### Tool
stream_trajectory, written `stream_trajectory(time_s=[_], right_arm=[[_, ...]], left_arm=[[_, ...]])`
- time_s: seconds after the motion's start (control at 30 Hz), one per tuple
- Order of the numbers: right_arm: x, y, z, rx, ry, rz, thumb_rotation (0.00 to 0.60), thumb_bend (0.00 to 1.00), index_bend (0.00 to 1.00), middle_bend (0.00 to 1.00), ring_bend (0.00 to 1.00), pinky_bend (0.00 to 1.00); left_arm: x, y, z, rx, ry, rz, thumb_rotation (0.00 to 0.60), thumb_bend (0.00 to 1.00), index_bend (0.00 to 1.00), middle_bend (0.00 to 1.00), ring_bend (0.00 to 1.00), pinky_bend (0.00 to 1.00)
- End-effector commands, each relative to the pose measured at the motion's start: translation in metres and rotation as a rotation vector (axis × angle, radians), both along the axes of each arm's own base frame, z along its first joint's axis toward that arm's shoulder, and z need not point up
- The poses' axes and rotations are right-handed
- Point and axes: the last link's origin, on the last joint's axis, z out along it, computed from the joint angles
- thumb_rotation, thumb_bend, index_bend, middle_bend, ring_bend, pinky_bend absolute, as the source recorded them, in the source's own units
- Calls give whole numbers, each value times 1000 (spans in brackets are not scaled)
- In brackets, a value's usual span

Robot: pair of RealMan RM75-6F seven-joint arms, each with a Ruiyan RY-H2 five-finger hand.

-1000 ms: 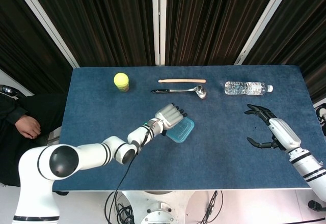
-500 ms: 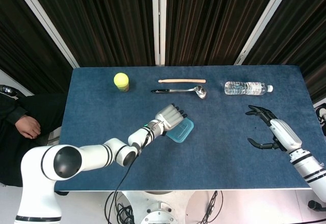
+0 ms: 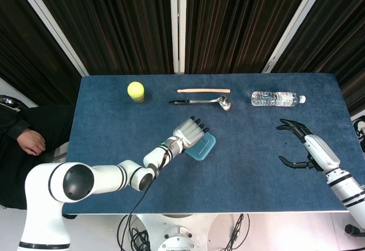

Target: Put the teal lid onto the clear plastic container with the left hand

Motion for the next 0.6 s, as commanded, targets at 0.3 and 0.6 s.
stream_trajectory(time_s=[0.3,0.6], right_arm=[[0,2,1,-3,-8,4,600,221,0,166,0,0],[1,5,2,-5,-13,23,600,221,0,166,0,0]], left_arm=[[1,-6,10,11,-53,37,600,60,44,26,0,87],[-19,-12,42,28,-189,121,494,0,130,103,6,77]])
